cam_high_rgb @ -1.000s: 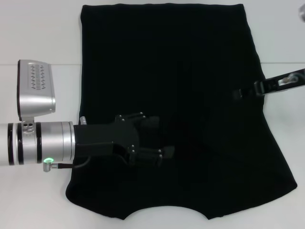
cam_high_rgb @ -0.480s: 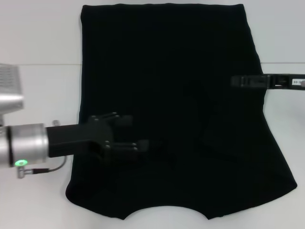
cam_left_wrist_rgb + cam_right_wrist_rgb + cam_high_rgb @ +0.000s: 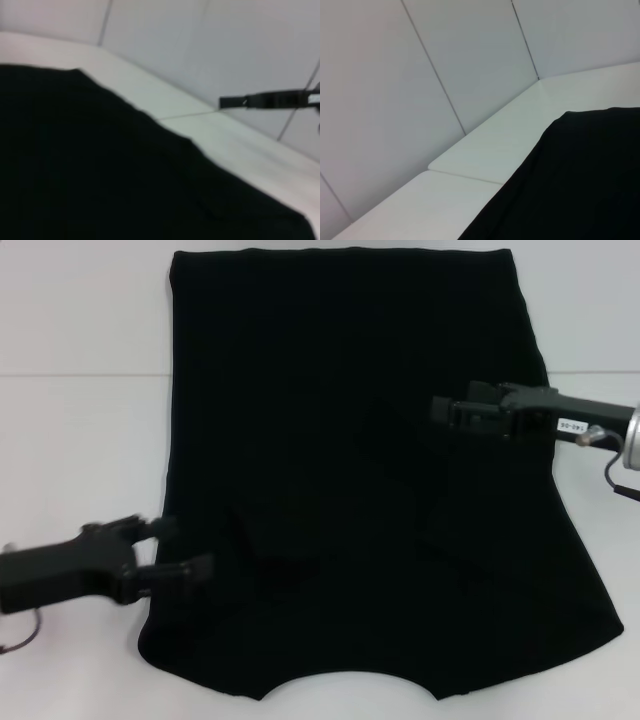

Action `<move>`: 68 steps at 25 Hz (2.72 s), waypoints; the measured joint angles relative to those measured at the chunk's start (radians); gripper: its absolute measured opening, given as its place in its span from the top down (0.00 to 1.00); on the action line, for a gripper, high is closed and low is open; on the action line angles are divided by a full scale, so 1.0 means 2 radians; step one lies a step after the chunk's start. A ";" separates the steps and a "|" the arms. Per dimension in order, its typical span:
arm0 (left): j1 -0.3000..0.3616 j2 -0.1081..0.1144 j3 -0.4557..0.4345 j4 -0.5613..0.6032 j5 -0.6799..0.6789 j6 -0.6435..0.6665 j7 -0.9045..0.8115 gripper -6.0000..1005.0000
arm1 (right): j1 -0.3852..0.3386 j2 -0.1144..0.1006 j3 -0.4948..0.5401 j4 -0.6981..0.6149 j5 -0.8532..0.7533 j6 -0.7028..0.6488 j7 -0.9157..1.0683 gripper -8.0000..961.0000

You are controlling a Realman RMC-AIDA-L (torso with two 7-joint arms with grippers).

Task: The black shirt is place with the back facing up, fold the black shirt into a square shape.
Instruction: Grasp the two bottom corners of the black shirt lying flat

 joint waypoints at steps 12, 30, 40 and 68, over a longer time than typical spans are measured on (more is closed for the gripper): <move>0.035 -0.010 -0.029 0.042 0.085 -0.010 0.012 0.07 | 0.028 -0.004 -0.005 0.002 -0.001 0.009 0.004 0.02; 0.007 -0.008 0.008 0.052 0.145 -0.038 0.020 0.08 | 0.032 -0.046 -0.064 0.002 -0.055 -0.141 0.039 0.02; 0.001 -0.010 0.041 0.052 0.147 -0.058 0.015 0.09 | 0.030 -0.043 -0.063 0.000 -0.051 -0.128 0.047 0.02; 0.000 -0.010 0.030 0.070 0.171 -0.058 -0.011 0.89 | 0.009 -0.049 -0.046 -0.001 -0.062 -0.127 0.088 0.03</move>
